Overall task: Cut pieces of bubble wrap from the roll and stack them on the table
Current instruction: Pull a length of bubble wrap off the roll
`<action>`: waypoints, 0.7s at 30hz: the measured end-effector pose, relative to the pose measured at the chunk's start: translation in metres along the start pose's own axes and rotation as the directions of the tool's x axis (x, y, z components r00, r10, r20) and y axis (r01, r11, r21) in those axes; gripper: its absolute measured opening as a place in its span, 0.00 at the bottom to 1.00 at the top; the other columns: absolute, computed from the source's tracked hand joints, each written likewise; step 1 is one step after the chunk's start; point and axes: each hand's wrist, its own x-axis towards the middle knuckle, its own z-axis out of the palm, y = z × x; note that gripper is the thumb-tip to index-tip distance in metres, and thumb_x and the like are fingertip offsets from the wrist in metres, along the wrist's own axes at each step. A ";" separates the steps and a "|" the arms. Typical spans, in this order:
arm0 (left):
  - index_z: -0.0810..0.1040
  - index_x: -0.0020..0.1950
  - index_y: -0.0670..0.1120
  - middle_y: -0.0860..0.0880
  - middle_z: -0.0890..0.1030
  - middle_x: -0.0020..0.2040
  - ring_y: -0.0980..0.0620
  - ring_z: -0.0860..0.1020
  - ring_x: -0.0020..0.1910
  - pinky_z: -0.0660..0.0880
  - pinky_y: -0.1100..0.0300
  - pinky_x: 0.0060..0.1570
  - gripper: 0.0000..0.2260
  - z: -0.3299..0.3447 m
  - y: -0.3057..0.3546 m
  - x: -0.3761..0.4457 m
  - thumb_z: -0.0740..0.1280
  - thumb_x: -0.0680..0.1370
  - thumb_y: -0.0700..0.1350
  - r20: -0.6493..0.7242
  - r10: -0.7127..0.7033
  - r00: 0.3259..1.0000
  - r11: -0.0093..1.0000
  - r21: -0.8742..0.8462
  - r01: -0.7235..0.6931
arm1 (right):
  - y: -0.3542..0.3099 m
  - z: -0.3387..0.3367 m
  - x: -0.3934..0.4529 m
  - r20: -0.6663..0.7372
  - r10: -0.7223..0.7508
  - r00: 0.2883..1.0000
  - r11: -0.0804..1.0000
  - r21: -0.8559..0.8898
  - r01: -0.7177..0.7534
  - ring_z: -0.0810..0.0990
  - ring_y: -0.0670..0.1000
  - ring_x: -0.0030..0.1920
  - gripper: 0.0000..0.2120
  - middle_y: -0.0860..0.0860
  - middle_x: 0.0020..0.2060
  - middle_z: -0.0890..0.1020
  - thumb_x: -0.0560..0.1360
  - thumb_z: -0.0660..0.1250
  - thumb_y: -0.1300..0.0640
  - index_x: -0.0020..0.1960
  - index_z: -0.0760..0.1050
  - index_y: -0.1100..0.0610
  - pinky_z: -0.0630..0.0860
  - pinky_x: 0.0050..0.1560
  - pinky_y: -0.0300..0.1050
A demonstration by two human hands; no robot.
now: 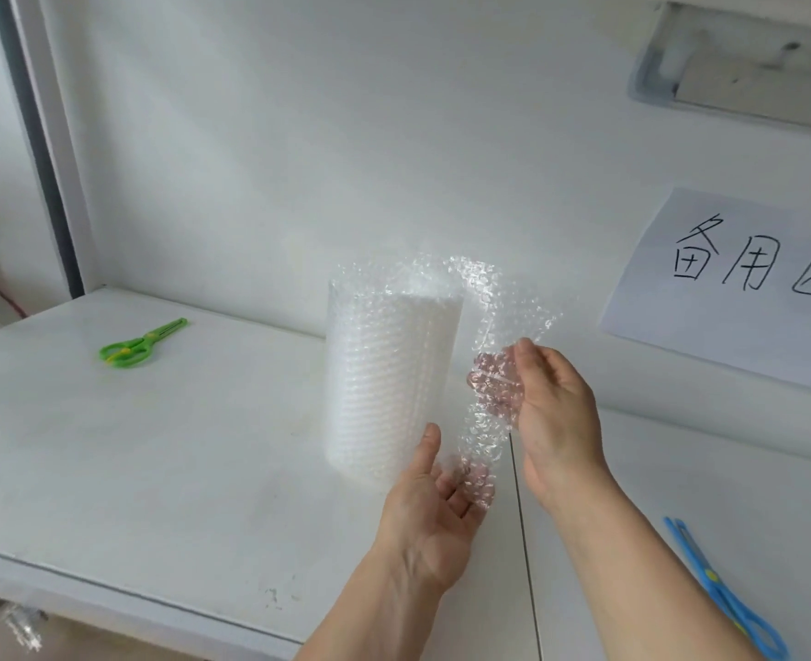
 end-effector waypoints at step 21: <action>0.80 0.45 0.43 0.47 0.81 0.41 0.49 0.80 0.39 0.77 0.54 0.50 0.06 -0.002 -0.005 0.009 0.72 0.73 0.45 0.160 0.040 0.986 0.998 -0.050 -0.033 | -0.002 -0.023 -0.012 -0.005 0.200 0.980 0.969 0.148 -0.197 0.85 0.54 0.36 0.14 0.56 0.36 0.86 0.80 0.61 0.48 0.43 0.75 0.57 0.78 0.39 0.44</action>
